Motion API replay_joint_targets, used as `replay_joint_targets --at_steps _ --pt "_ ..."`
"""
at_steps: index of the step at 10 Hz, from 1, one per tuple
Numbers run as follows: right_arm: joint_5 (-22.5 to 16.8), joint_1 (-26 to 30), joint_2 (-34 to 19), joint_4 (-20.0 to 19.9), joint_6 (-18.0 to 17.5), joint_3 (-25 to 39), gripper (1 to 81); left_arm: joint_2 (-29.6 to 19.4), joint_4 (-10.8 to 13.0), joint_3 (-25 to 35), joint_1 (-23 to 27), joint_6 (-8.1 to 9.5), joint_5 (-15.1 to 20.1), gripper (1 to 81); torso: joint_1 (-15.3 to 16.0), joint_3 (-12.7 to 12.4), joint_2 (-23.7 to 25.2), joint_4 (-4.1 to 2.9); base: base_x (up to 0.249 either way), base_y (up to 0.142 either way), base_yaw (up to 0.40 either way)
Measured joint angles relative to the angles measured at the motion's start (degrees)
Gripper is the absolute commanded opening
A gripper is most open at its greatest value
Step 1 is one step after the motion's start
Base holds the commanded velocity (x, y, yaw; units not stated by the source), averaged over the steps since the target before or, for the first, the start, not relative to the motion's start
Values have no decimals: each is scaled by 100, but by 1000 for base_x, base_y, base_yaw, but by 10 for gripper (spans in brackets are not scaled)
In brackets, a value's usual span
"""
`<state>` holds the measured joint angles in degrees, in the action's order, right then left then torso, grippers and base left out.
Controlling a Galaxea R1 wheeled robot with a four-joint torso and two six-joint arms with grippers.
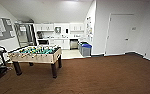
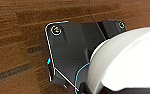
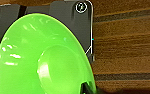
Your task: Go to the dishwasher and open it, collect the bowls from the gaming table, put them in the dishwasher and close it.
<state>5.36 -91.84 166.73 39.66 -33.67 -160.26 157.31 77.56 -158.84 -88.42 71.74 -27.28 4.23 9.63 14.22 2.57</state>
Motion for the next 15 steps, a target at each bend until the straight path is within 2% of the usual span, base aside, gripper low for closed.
replay_joint_targets --at_steps 6,15 --pt "20 -20 -46 0 0 -5 10 -85 -18 -54 -20 0 -13 10 -2 -2 0 0 109 0 0" --pt "39 41 -30 4 0 -2 10 35 -18 -72 11 0 22 10 -2 -2 0 0 132 0 0"
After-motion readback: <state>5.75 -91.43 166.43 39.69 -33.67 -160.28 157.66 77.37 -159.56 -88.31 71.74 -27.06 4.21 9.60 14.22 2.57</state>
